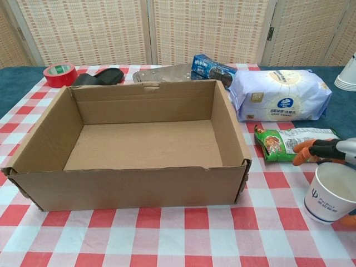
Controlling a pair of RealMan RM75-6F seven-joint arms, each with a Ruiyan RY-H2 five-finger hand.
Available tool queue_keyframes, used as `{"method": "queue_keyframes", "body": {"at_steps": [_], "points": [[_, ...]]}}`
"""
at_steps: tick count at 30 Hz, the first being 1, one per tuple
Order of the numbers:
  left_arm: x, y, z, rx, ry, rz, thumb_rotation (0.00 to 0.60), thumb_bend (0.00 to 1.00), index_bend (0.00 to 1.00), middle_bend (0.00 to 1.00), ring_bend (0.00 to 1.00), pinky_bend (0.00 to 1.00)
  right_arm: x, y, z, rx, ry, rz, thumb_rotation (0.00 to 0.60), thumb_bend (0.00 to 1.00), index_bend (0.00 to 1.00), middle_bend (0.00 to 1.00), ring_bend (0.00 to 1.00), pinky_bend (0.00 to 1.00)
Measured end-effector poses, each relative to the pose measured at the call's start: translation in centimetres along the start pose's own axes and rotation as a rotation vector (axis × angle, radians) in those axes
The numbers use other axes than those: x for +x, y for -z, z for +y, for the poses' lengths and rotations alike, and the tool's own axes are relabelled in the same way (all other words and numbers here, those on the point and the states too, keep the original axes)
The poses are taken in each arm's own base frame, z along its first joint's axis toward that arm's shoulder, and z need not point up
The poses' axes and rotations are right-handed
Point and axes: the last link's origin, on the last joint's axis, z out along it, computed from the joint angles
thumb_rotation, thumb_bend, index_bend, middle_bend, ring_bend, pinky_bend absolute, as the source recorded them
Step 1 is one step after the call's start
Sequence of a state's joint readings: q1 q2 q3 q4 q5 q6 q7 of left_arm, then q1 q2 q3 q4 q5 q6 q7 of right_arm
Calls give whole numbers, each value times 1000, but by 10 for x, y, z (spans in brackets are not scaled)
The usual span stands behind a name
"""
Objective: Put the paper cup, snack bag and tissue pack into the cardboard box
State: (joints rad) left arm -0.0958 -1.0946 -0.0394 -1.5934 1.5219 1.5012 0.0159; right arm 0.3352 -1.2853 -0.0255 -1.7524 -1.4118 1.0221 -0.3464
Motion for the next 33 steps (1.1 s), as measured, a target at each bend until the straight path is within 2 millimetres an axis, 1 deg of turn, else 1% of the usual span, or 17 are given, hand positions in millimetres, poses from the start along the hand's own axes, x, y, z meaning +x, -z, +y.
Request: {"method": "queue_keyframes", "body": {"at_steps": [3, 6, 11, 13, 18, 23, 27, 33], "points": [[-1, 0, 0, -1, -1, -4, 600, 164, 0, 0, 0, 0, -1, -3, -1, -3, -5, 6, 600, 3, 262, 136, 108, 382], [-1, -1, 0, -2, 0, -6, 600, 164, 0, 0, 0, 0, -2, -5, -4, -2, -12, 19, 600, 33, 296, 160, 145, 414], [-1, -1, 0, -1, -1, -9, 600, 164, 0, 0, 0, 0, -3, -8, -4, -2, -13, 47, 600, 98, 390, 237, 233, 490], [-1, -1, 0, 0, -1, -10, 600, 164, 0, 0, 0, 0, -4, -10, -4, -7, -10, 55, 600, 109, 429, 262, 250, 508], [-1, -1, -1, 0, 0, -11, 600, 163, 0, 0, 0, 0, -5, -12, -3, -14, 1, 67, 600, 160, 534, 292, 282, 540], [-1, -2, -1, 2, 1, -14, 600, 164, 0, 0, 0, 0, -5, -14, -2, -14, 9, 87, 600, 194, 630, 342, 358, 608], [-1, -2, -2, 4, 2, -17, 600, 164, 0, 0, 0, 0, 3, -13, -2, -11, 4, 124, 600, 207, 666, 366, 388, 638], [-1, -2, -3, 5, 5, -17, 600, 164, 0, 0, 0, 0, 25, -7, 5, -18, 28, 186, 600, 213, 678, 380, 418, 673]]}}
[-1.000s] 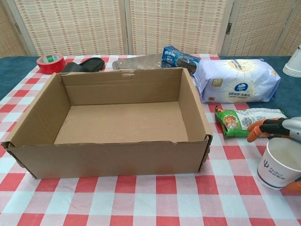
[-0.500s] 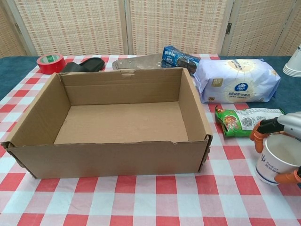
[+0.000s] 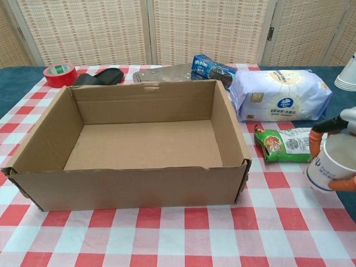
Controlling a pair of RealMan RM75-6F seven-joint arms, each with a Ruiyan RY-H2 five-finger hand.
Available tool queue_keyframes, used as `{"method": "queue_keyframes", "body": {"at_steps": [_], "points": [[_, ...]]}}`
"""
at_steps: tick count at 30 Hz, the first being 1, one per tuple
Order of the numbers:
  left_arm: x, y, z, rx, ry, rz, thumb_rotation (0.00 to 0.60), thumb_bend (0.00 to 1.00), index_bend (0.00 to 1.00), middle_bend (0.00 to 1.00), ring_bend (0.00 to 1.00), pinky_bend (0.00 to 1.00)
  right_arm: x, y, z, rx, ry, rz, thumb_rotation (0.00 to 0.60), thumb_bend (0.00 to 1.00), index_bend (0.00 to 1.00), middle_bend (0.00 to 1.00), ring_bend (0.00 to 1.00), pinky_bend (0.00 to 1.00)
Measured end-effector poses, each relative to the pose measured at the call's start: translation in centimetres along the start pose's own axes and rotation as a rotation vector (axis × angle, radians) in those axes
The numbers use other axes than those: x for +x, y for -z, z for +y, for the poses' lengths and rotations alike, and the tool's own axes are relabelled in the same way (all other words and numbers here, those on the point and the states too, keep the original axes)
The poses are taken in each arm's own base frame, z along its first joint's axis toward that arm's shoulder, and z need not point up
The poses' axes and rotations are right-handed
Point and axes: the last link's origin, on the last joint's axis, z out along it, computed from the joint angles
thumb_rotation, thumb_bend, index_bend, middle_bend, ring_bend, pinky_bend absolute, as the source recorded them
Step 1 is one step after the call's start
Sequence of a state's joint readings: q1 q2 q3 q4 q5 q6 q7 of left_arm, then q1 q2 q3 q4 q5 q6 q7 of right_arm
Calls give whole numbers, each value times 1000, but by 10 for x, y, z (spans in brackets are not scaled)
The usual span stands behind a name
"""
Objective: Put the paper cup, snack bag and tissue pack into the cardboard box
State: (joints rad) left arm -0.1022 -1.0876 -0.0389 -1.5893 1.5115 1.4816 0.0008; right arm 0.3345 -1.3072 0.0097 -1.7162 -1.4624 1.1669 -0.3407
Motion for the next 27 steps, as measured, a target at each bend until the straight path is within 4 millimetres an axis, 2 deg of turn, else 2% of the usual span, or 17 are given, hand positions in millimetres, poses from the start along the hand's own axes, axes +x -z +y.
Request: {"method": "queue_keyframes", "body": {"at_steps": [6, 10, 13, 18, 22, 27], "points": [[0, 0, 0, -2, -4, -4, 600, 163, 0, 0, 0, 0, 51, -2, -4, 12, 54, 118, 600, 220, 687, 399, 431, 689], [-1, 0, 1, 1, -7, -4, 600, 163, 0, 0, 0, 0, 94, -14, -22, 60, 39, 238, 600, 220, 681, 407, 435, 689], [-1, 0, 1, 3, -9, -6, 600, 163, 0, 0, 0, 0, 117, -27, -35, 106, 6, 291, 600, 220, 681, 408, 435, 689], [-3, -1, 2, 1, -17, -15, 600, 164, 0, 0, 0, 0, 130, -48, -56, 193, -39, 308, 600, 220, 666, 418, 435, 689], [-3, -2, 2, 4, -18, -16, 600, 164, 0, 0, 0, 0, 132, -84, -95, 312, -95, 267, 600, 220, 665, 420, 437, 692], [-2, -2, 0, 21, -15, -11, 600, 163, 0, 0, 0, 0, 130, -117, -140, 405, -193, 244, 600, 221, 667, 424, 441, 698]]}}
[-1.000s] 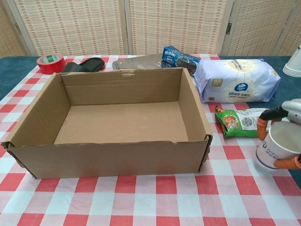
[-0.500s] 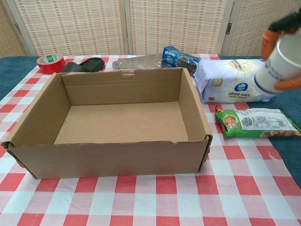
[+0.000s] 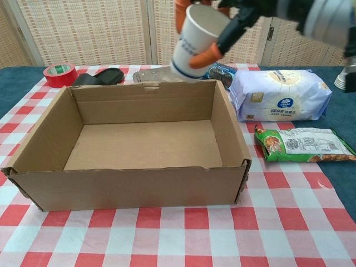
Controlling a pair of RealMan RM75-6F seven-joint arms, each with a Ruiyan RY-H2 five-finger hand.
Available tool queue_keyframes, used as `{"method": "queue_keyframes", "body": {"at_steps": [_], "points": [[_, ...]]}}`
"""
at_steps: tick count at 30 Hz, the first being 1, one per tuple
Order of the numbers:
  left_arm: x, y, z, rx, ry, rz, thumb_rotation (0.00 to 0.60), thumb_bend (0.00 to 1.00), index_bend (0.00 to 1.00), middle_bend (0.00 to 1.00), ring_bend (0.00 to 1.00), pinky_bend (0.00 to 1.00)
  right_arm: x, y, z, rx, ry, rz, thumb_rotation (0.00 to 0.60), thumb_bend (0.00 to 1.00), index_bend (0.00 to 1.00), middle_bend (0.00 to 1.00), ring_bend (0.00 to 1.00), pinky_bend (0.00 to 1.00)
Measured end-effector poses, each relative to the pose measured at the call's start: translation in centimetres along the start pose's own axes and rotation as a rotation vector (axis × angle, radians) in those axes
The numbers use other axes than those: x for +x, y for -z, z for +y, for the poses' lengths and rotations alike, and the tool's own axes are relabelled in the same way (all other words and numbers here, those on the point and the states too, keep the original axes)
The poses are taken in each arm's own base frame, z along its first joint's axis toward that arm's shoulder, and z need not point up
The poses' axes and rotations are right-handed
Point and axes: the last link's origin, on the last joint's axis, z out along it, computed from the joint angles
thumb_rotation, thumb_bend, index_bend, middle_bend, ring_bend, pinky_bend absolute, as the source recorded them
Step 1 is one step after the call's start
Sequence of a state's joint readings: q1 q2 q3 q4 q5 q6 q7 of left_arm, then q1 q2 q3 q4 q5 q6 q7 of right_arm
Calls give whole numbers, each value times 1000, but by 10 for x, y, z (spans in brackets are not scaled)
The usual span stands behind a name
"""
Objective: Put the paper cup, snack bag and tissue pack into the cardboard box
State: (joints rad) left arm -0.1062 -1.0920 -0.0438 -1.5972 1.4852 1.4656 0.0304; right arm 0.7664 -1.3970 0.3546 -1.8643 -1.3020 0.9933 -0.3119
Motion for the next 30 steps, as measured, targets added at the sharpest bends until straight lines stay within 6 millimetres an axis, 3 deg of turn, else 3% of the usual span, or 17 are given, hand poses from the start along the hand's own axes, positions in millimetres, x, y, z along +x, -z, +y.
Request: {"method": "queue_keyframes", "body": {"at_steps": [5, 9, 12, 14, 16, 23, 30], "points": [[0, -1, 0, 6, 1, 1, 600, 163, 0, 0, 0, 0, -20, -29, -14, 22, -70, -7, 600, 209, 626, 424, 441, 698], [1, -1, 0, 8, 2, 7, 600, 164, 0, 0, 0, 0, -30, -34, -19, 26, -119, -37, 600, 34, 430, 397, 354, 658], [2, -1, -2, 15, 3, 15, 600, 165, 0, 0, 0, 0, -36, -32, -19, 35, -124, -87, 600, 0, 121, 179, 89, 414], [3, -1, -3, 21, 4, 19, 600, 165, 0, 0, 0, 0, -39, -31, -18, 39, -126, -139, 600, 0, 9, 50, 5, 291], [3, -1, -4, 25, 4, 20, 600, 165, 0, 0, 0, 0, -40, -29, -17, 38, -137, -191, 600, 0, 0, 3, 0, 248], [3, -1, -5, 31, 4, 11, 600, 176, 0, 0, 0, 0, -32, -27, -15, 38, -127, -205, 600, 0, 0, 0, 0, 227], [3, -2, -7, 36, 6, 3, 600, 205, 0, 0, 0, 0, -3, -12, 5, -9, 60, -159, 600, 0, 4, 0, 0, 229]]}}
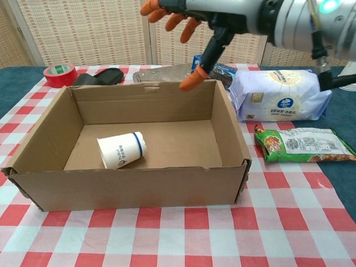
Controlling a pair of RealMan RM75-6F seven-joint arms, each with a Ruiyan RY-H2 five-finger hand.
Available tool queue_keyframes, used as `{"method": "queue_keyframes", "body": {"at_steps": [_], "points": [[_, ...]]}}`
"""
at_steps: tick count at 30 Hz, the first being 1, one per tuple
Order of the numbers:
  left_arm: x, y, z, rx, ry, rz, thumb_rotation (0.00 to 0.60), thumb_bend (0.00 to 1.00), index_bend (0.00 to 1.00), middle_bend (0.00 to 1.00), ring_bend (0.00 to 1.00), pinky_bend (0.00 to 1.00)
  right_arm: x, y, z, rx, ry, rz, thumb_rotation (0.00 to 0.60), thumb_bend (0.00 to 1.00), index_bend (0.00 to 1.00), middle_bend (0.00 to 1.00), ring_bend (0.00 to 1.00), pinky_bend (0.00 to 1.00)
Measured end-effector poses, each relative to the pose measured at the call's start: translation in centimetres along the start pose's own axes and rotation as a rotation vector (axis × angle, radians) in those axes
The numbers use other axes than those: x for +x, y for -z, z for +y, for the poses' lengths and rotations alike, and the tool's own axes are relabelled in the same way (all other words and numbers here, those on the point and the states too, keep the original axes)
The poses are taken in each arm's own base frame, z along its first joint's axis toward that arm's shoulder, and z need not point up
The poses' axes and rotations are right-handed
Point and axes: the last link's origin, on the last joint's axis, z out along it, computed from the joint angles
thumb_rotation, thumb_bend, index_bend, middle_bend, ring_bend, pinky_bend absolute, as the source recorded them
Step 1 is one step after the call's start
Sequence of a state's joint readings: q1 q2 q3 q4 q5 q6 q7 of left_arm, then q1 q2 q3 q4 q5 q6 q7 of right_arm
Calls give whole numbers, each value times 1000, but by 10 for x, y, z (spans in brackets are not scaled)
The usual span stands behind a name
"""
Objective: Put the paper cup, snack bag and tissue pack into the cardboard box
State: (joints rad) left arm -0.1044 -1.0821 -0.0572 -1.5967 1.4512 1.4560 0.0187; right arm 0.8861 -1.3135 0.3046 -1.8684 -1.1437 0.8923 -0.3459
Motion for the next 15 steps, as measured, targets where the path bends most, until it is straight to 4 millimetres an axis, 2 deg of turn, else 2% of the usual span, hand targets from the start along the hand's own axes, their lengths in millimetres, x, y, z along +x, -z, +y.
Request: {"method": "queue_keyframes", "body": {"at_steps": [6, 9, 11, 15], "points": [[0, -2, 1, 1, 7, 2, 600, 206, 0, 0, 0, 0, 22, 41, 43, -197, 207, -66, 600, 0, 21, 0, 0, 252], [0, -1, 2, -1, 6, 2, 600, 206, 0, 0, 0, 0, 28, 73, 69, -337, 234, -132, 600, 0, 37, 23, 7, 274], [0, -1, 2, -1, 6, 2, 600, 206, 0, 0, 0, 0, 23, 96, 83, -411, 235, -178, 600, 0, 95, 66, 46, 310], [0, -1, 2, 1, 5, 2, 600, 206, 0, 0, 0, 0, 14, 115, 97, -449, 223, -196, 600, 0, 239, 147, 130, 382]]}}
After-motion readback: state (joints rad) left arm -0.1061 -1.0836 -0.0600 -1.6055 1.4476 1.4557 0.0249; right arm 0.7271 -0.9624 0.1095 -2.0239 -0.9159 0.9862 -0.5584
